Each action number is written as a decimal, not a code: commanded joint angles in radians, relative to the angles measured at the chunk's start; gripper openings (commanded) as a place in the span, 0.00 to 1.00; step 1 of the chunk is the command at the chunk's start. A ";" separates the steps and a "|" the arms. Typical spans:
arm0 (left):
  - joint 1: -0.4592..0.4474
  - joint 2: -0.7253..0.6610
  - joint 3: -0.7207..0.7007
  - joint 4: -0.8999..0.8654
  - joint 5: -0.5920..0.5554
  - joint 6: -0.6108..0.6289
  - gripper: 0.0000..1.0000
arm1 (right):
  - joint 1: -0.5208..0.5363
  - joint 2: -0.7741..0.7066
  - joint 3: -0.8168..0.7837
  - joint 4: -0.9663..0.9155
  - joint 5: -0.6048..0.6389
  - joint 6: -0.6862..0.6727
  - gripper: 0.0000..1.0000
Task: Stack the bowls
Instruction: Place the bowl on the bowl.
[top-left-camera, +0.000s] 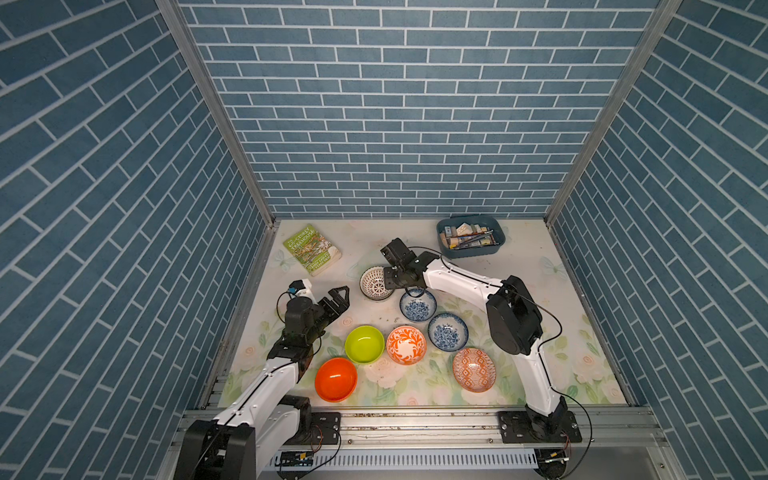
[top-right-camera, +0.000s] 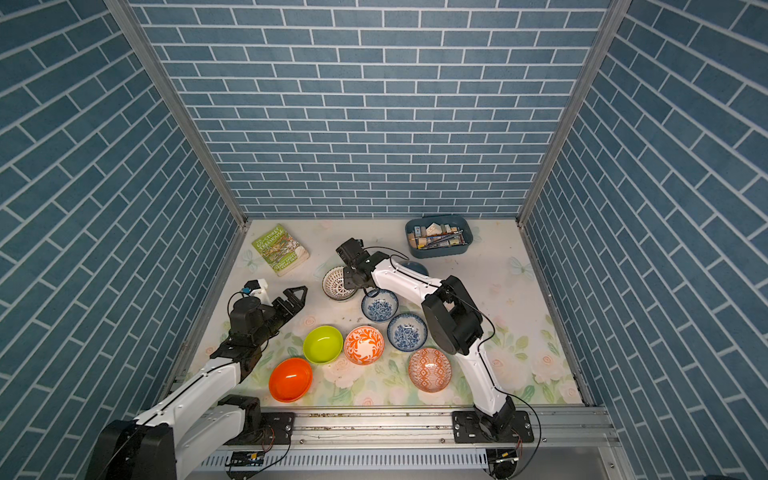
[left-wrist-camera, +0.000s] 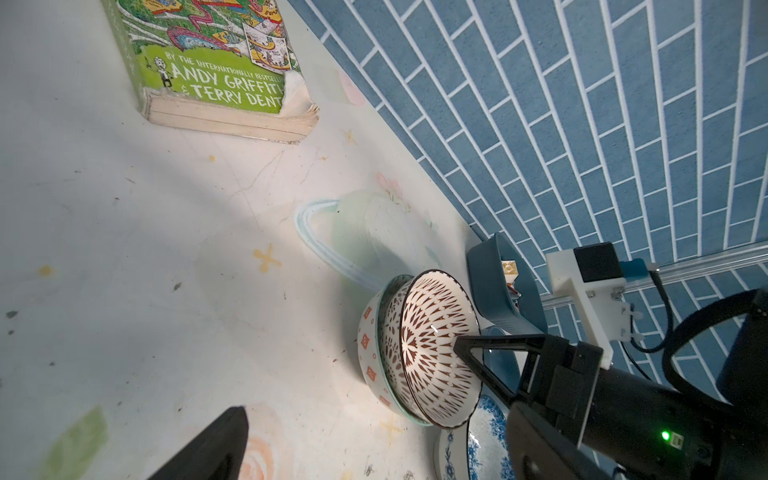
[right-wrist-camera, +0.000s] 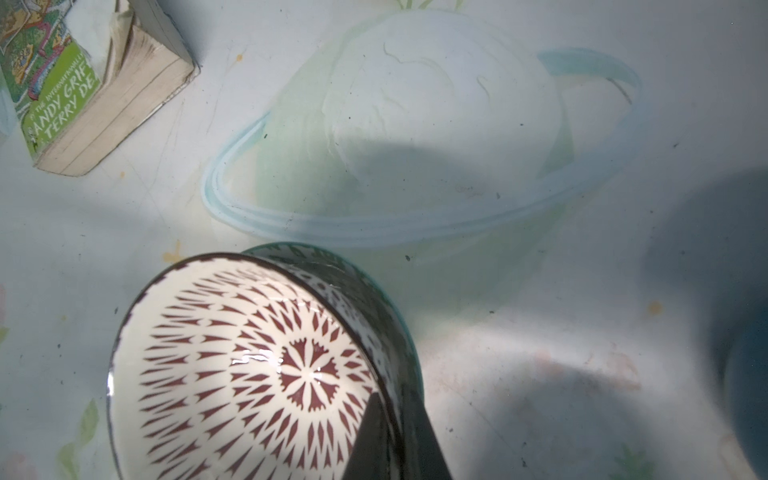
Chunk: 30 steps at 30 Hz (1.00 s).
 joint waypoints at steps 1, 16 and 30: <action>0.007 0.006 -0.013 0.029 0.010 0.000 1.00 | 0.004 0.029 0.055 -0.007 -0.010 0.027 0.00; 0.007 0.015 -0.013 0.034 0.014 0.003 1.00 | 0.004 0.065 0.082 -0.033 -0.022 0.043 0.00; 0.007 0.060 -0.003 0.047 0.029 0.008 1.00 | 0.004 0.059 0.091 -0.061 0.002 0.038 0.17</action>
